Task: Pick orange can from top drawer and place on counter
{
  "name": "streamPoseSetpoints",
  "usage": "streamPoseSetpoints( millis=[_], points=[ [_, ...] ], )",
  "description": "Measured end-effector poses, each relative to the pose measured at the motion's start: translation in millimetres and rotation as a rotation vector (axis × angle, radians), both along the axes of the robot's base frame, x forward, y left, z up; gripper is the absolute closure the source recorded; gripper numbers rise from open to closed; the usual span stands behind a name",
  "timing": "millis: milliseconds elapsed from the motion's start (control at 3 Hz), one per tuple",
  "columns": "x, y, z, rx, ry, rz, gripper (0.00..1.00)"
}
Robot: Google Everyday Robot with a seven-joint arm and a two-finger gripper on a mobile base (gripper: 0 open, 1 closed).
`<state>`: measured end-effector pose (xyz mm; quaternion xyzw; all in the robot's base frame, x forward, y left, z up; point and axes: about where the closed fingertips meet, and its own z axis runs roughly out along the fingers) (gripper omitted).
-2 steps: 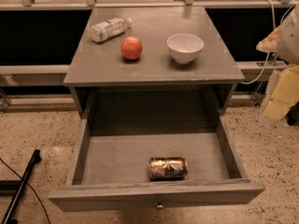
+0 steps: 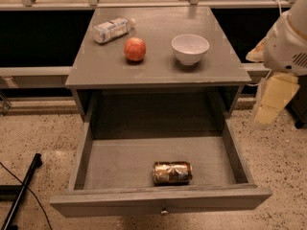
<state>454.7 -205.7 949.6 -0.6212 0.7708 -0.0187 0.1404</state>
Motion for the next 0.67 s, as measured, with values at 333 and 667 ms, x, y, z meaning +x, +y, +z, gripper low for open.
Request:
streamPoseSetpoints(
  millis=[333,667],
  points=[
    [6,26,-37,-0.024,-0.002,0.089,0.00],
    [3,65,-109,-0.008,0.005,0.177,0.00]
  ],
)
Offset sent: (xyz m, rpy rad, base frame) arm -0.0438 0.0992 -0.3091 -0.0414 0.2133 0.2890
